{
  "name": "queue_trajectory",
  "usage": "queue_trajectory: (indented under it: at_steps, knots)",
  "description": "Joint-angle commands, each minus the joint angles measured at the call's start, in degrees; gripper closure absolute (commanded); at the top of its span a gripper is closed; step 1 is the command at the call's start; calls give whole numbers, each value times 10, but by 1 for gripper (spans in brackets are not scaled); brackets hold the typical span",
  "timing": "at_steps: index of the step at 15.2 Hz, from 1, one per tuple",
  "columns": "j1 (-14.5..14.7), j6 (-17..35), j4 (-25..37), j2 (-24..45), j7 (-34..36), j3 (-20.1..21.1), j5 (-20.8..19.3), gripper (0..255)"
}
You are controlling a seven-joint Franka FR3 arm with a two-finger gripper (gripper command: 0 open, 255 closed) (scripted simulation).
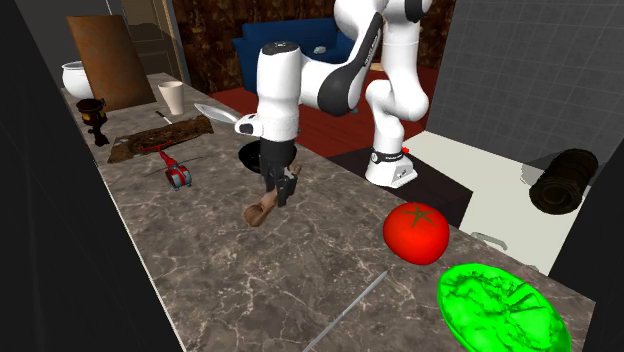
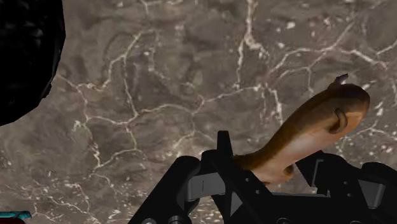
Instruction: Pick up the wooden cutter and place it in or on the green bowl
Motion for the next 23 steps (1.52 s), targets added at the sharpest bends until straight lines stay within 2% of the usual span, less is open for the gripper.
queue_trajectory:
  at_steps: [1,20,23]
  knots:
    - [-1,-13,8,-6,-3,0,3,255]
    - [-3,-149,101,-51,-22,1,26,255]
    - [17,-151,100,-52,19,21,22,255]
